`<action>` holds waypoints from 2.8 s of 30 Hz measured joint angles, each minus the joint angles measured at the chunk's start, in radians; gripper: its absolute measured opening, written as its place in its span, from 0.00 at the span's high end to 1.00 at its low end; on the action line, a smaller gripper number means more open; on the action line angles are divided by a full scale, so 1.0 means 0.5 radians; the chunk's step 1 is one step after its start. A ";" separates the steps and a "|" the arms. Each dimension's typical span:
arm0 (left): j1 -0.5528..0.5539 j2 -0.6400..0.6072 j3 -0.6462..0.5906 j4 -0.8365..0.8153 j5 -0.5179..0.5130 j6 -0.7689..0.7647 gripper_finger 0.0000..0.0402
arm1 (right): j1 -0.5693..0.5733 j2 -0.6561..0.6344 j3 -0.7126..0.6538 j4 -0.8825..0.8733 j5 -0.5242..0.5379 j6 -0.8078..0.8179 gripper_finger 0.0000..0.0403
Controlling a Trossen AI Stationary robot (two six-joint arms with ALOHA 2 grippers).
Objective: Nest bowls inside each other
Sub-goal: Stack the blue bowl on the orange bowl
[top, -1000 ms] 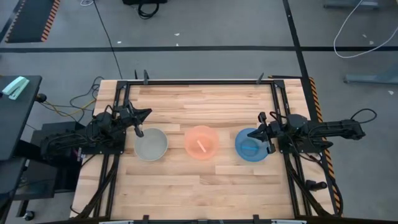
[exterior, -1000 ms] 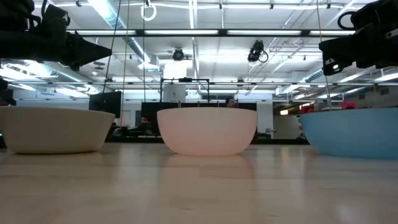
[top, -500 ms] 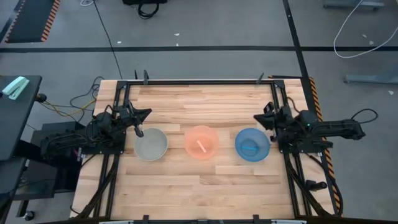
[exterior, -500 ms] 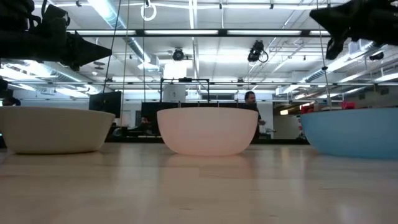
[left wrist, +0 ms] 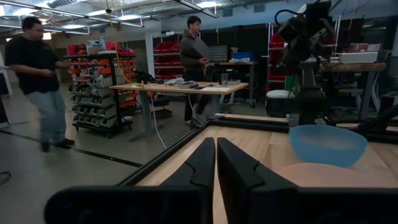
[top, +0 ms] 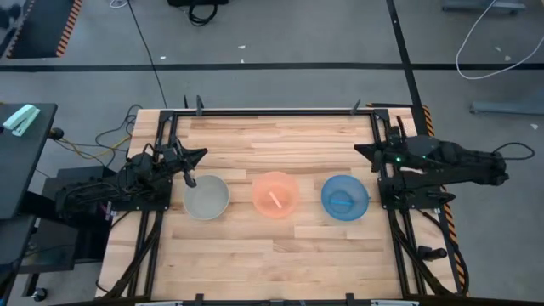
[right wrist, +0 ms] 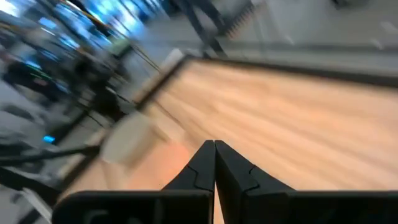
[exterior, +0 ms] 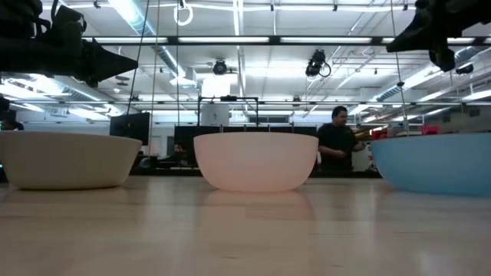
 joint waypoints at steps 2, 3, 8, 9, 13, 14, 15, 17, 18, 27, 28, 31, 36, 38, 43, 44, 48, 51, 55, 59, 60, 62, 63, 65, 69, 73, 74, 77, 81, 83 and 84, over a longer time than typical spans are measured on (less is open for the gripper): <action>0.000 0.000 0.000 0.000 0.001 0.000 0.95 | 0.000 0.142 0.107 -0.190 -0.006 0.147 0.97; 0.000 0.000 0.000 -0.002 0.000 0.000 0.95 | 0.000 0.219 0.152 -0.275 -0.022 0.219 0.97; 0.001 0.001 0.000 -0.049 0.000 -0.001 0.94 | 0.002 0.588 0.289 -0.634 -0.320 0.525 0.97; 0.000 0.001 0.000 -0.053 0.000 -0.001 0.94 | 0.002 0.656 0.298 -0.686 -0.398 0.566 0.97; 0.000 0.001 0.001 -0.063 0.000 -0.001 0.93 | 0.004 0.890 0.301 -0.796 -0.648 0.662 0.97; 0.000 0.001 0.001 -0.064 0.000 -0.001 0.93 | 0.004 0.939 0.301 -0.809 -0.681 0.672 0.97; 0.000 0.001 0.001 -0.068 0.001 -0.002 0.93 | 0.004 0.984 0.301 -0.817 -0.708 0.676 0.97; 0.000 0.001 0.001 -0.079 0.001 -0.016 0.94 | 0.004 1.068 0.301 -0.814 -0.746 0.679 0.97; 0.000 0.001 0.002 -0.079 0.001 -0.032 0.94 | 0.009 1.102 0.301 -0.815 -0.756 0.680 0.97; 0.000 0.001 0.002 -0.081 0.001 -0.053 0.94 | 0.068 1.256 0.302 -1.095 -0.667 0.743 0.95; 0.001 0.001 0.002 -0.081 0.000 -0.059 0.94 | 0.068 1.255 0.302 -1.120 -0.648 0.740 0.94; 0.001 0.001 0.002 -0.083 0.000 -0.087 0.93 | 0.068 1.255 0.302 -1.133 -0.639 0.717 0.91; 0.001 0.001 0.002 -0.105 0.001 -0.107 0.94 | 0.068 1.258 0.286 -1.133 -0.587 0.691 0.83; 0.000 0.001 0.002 -0.131 0.001 -0.107 0.95 | 0.068 1.258 0.271 -1.124 -0.587 0.693 0.79; 0.000 0.001 0.002 -0.148 0.001 -0.107 0.96 | 0.068 1.258 0.196 -1.108 -0.588 0.743 0.71; 0.000 0.001 0.002 -0.153 0.001 -0.106 0.96 | 0.068 1.258 0.173 -1.093 -0.597 0.745 0.70; 0.001 0.001 0.002 -0.157 0.001 -0.107 0.94 | 0.068 1.273 0.126 -1.045 -0.609 0.748 0.68; 0.000 0.001 0.002 -0.159 0.001 -0.106 0.93 | 0.068 1.288 0.130 -1.042 -0.610 0.748 0.68; 0.000 0.001 0.002 -0.163 0.001 -0.106 0.93 | 0.068 1.304 0.130 -1.042 -0.605 0.762 0.68; 0.000 0.001 0.002 -0.171 0.001 -0.106 0.94 | 0.068 1.316 0.129 -1.041 -0.591 0.777 0.68; 0.001 0.001 0.002 -0.176 0.000 -0.106 0.95 | 0.068 1.323 0.130 -1.040 -0.587 0.779 0.68; 0.001 0.001 0.001 -0.179 0.000 -0.106 0.95 | 0.068 1.332 0.129 -1.041 -0.587 0.782 0.68; 0.000 0.001 0.002 -0.183 0.000 -0.105 0.96 | 0.068 1.341 0.130 -1.040 -0.587 0.783 0.68; 0.001 0.001 0.002 -0.185 0.000 -0.105 0.96 | 0.068 1.355 0.129 -1.040 -0.587 0.784 0.68; 0.001 0.001 0.002 -0.190 0.000 -0.106 0.95 | 0.068 1.408 0.130 -1.041 -0.587 0.784 0.68; 0.001 0.001 0.001 -0.198 0.000 -0.106 0.93 | 0.068 1.477 0.129 -1.041 -0.587 0.781 0.68; 0.000 0.001 0.001 -0.198 0.000 -0.108 0.93 | 0.068 1.492 0.130 -1.041 -0.587 0.781 0.68; 0.001 0.001 0.002 -0.198 0.000 -0.124 0.93 | 0.068 1.529 0.130 -1.040 -0.587 0.780 0.68; 0.000 0.001 0.002 -0.203 0.000 -0.156 0.94 | 0.068 1.572 0.130 -1.037 -0.588 0.778 0.68; 0.001 0.001 0.001 -0.215 0.000 -0.156 0.95 | 0.068 1.592 0.130 -1.025 -0.588 0.778 0.69; 0.000 0.001 0.001 -0.215 0.000 -0.157 0.95 | 0.068 1.599 0.130 -1.024 -0.588 0.778 0.69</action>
